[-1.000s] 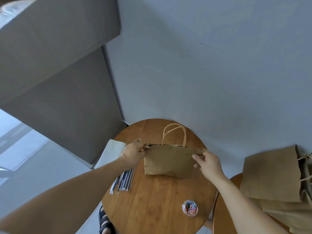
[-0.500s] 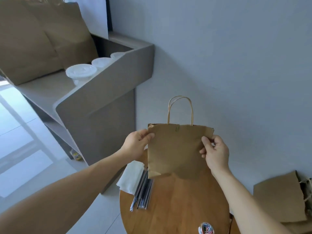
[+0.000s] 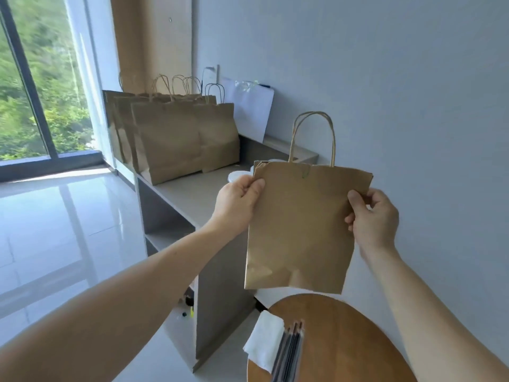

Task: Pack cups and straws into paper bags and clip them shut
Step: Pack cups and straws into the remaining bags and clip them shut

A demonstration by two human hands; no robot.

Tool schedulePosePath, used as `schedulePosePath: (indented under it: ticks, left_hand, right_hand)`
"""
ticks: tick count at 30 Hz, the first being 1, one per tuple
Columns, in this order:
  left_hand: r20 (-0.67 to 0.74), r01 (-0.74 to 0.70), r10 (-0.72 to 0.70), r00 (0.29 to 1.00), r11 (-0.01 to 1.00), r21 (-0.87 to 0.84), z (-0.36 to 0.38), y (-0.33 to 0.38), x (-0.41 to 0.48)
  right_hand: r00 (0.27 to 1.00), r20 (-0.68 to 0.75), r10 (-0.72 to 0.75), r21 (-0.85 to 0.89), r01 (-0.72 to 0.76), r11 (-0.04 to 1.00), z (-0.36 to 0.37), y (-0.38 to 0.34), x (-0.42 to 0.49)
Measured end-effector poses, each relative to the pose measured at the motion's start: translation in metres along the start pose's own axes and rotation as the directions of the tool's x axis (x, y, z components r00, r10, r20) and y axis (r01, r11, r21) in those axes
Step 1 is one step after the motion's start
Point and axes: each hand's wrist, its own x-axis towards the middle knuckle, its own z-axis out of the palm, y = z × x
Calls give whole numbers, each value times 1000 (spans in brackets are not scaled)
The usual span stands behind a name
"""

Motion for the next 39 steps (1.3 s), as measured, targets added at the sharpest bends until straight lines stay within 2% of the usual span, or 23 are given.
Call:
schedulePosePath:
  ticks: [5,12,19,24,33,39]
  left_hand:
    - [-157,-109,110,981,994,12,-56,31,32]
    - [-377,-230,265,887,964,136,-115,48,93]
    - [-452,-232,344,823,930,285,-157,44,163]
    - [-412,-235,379,828,903,359,-177,19,209]
    - [-213,-204,339,917,853,480,-195,-44,295]
    - [-50,-109,178,983,774,624,-173,-80,339]
  right_hand:
    - [996,14,-87,78,86,993,51,-61,16]
    - [980,128,-155,189,129,973,131,-123,60]
    - [957,219,-193,280,127,951,214,-145,112]
    - [944,291,-154,303,62,951,272,-139,148]
    - [913,404,-51,194,-31,981,371,-84,224]
    - [889,455,44,92,-96,991,417,-27,273]
